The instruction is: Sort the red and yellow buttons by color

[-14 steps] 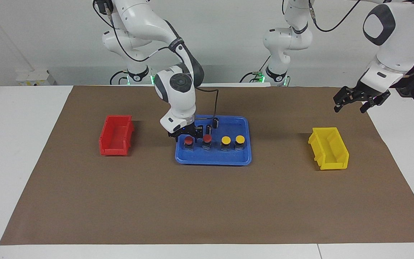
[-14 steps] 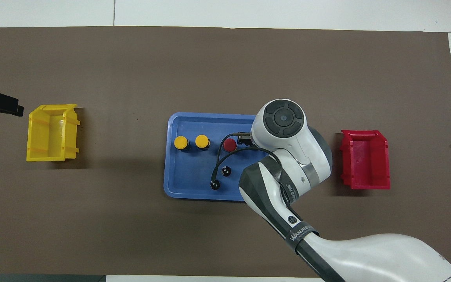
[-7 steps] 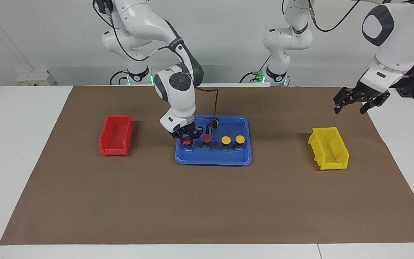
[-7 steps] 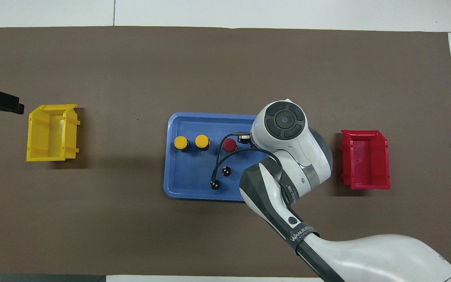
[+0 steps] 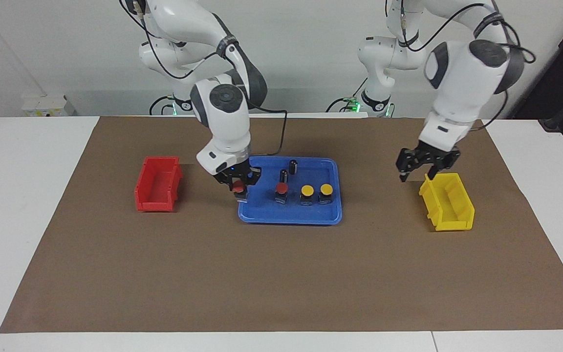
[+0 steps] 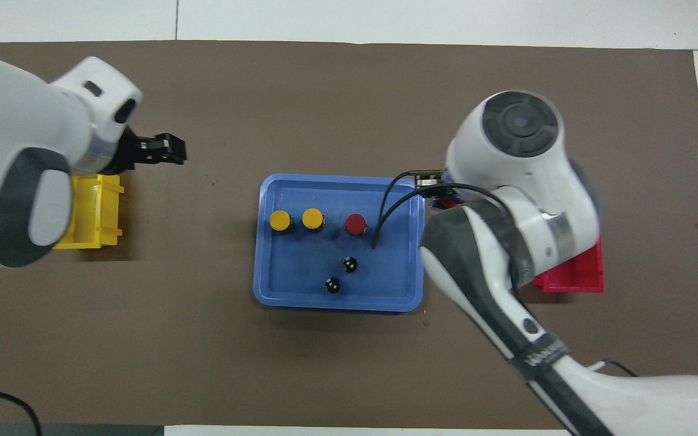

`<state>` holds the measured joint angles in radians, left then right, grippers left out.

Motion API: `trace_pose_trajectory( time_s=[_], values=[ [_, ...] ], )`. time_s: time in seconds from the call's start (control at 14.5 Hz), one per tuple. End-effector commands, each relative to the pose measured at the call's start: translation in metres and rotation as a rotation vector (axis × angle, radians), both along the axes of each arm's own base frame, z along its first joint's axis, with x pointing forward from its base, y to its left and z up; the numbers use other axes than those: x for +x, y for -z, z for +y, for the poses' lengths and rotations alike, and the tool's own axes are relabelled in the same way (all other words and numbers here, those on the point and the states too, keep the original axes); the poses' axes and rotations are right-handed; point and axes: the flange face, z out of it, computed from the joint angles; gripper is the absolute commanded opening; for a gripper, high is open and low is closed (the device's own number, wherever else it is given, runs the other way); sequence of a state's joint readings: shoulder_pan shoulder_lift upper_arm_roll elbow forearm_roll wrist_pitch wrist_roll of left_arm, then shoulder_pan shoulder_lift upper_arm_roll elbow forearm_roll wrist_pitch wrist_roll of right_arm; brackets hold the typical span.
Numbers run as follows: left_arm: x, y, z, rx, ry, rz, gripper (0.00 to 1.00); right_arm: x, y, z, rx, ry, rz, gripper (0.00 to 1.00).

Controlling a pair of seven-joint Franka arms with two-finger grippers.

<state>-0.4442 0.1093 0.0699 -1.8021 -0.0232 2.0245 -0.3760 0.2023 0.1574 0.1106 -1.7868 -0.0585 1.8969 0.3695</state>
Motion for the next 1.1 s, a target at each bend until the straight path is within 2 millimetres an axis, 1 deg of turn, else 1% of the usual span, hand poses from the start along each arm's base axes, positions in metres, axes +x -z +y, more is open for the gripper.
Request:
trace_pose_trajectory(
  time_s=[0.0, 0.07, 0.14, 0.21, 0.28, 0.34, 0.62, 0.69, 0.76, 0.9, 1.03],
  values=[
    [-0.017, 0.052, -0.040, 0.005, -0.021, 0.006, 0.78, -0.037, -0.009, -0.094, -0.001, -0.054, 0.009, 0.16],
    [-0.032, 0.072, -0.051, 0.011, -0.008, 0.022, 0.77, -0.047, -0.003, -0.120, -0.001, -0.070, 0.018, 0.16],
    [-0.047, 0.089, -0.065, 0.014, 0.005, 0.031, 0.77, -0.054, 0.008, -0.151, 0.000, -0.071, 0.027, 0.16],
    [-0.055, 0.098, -0.073, 0.011, -0.003, 0.031, 0.76, -0.060, 0.016, -0.173, 0.001, -0.086, 0.020, 0.16],
    [-0.059, 0.102, -0.082, 0.004, -0.007, 0.021, 0.76, -0.068, 0.025, -0.187, 0.002, -0.122, 0.017, 0.16],
    [-0.061, 0.109, -0.089, 0.002, -0.009, 0.018, 0.76, -0.074, 0.033, -0.198, 0.005, -0.122, 0.007, 0.16],
    [-0.073, 0.117, -0.098, 0.009, 0.006, 0.030, 0.76, -0.090, 0.049, -0.198, 0.002, -0.129, 0.001, 0.15],
    [-0.073, 0.119, -0.099, 0.007, 0.006, 0.026, 0.75, -0.093, 0.056, -0.197, 0.001, -0.127, -0.009, 0.15],
    [-0.073, 0.122, -0.100, 0.004, 0.001, 0.023, 0.75, -0.095, 0.059, -0.195, 0.001, -0.131, -0.028, 0.15],
    [-0.072, 0.123, -0.100, 0.003, -0.002, 0.021, 0.74, -0.101, 0.075, -0.195, 0.003, -0.132, -0.010, 0.15],
    [-0.072, 0.123, -0.100, 0.001, -0.003, 0.019, 0.73, -0.107, 0.087, -0.188, 0.002, -0.143, -0.040, 0.15]
  ],
)
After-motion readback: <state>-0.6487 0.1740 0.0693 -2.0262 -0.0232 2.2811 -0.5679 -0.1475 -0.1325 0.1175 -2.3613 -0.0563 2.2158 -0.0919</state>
